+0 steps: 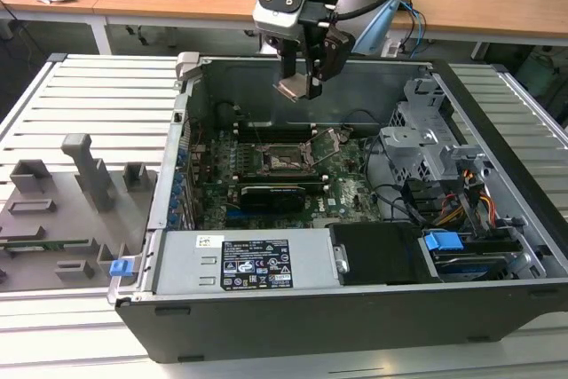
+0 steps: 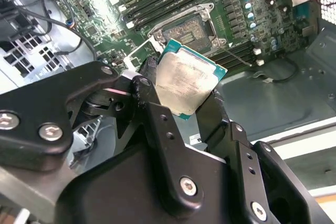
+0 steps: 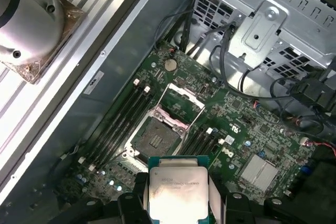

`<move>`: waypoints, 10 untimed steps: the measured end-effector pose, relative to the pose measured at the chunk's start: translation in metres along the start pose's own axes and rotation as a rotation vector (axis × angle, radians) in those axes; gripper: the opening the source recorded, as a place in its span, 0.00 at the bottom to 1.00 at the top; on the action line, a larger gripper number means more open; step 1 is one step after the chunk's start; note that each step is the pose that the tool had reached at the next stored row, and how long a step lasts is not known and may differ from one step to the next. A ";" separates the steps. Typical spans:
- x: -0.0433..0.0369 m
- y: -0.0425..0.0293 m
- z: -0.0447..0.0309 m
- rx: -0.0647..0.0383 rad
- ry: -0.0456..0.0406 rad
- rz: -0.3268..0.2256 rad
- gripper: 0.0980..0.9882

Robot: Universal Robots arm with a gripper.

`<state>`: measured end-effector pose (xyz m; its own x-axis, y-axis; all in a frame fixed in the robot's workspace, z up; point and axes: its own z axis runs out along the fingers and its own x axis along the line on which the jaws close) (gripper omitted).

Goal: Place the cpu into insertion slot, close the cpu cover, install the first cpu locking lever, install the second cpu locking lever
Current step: 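Place the cpu into insertion slot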

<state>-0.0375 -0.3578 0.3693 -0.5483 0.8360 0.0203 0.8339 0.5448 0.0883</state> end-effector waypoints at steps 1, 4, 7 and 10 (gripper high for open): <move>0.0000 -0.0001 0.0006 0.000 -0.0022 0.025 0.50; 0.0000 -0.0001 0.0018 -0.002 -0.0068 0.077 0.50; -0.0001 -0.0002 0.0030 -0.003 -0.0126 0.143 0.50; -0.0002 -0.0002 0.0039 -0.004 -0.0179 0.202 0.50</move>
<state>-0.0373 -0.3578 0.3654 -0.3682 0.9295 0.0204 0.9267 0.3652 0.0884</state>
